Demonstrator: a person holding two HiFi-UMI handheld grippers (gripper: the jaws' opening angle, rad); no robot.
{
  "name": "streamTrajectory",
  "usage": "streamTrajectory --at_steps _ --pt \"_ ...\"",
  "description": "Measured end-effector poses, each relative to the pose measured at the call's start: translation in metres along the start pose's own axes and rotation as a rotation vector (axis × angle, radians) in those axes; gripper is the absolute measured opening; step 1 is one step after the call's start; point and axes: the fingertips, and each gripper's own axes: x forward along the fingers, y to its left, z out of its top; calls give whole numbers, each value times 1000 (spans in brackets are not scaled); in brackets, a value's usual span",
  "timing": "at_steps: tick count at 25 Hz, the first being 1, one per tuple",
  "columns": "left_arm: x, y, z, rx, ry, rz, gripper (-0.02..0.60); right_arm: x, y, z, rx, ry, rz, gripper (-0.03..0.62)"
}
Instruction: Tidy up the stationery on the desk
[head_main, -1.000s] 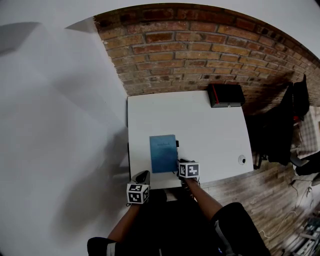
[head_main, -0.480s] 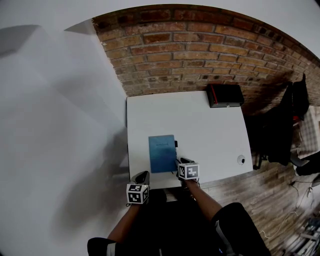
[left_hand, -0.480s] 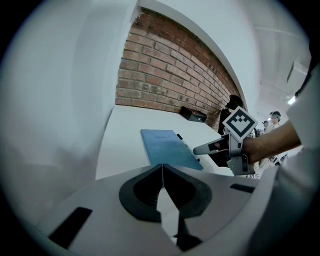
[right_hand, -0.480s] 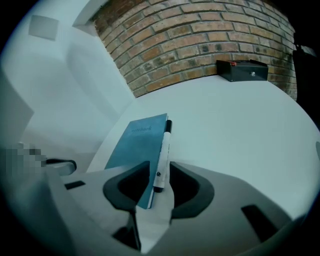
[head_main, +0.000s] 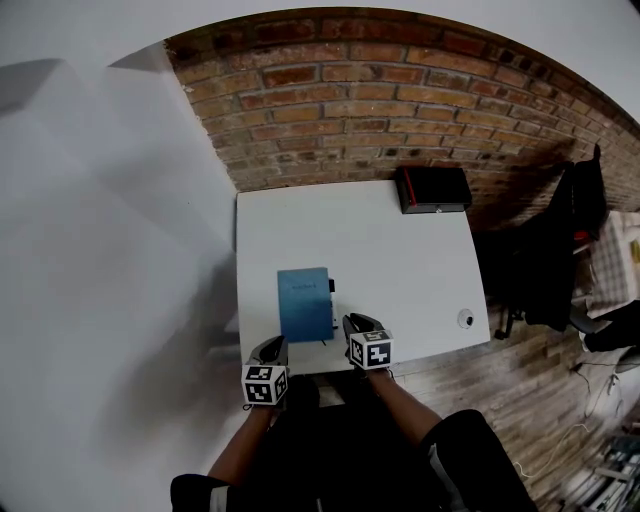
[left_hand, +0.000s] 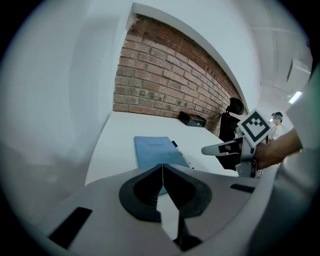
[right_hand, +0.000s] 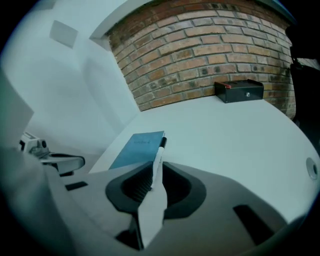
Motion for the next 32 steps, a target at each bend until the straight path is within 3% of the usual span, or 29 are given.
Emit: streamTrajectory --at_steps 4,12,23,32 --pt "7 -29 3 -7 -21 5 16 -23 -20 -2 -69 -4 -13 28" --pt "12 -92 19 -25 -87 49 16 -78 -39 17 -281 -136 23 21" --pt "-13 -151 39 25 -162 20 17 -139 -23 21 -248 -271 49 21" --pt "-77 -168 -5 140 -209 -5 17 -195 30 -32 -264 -329 17 21"
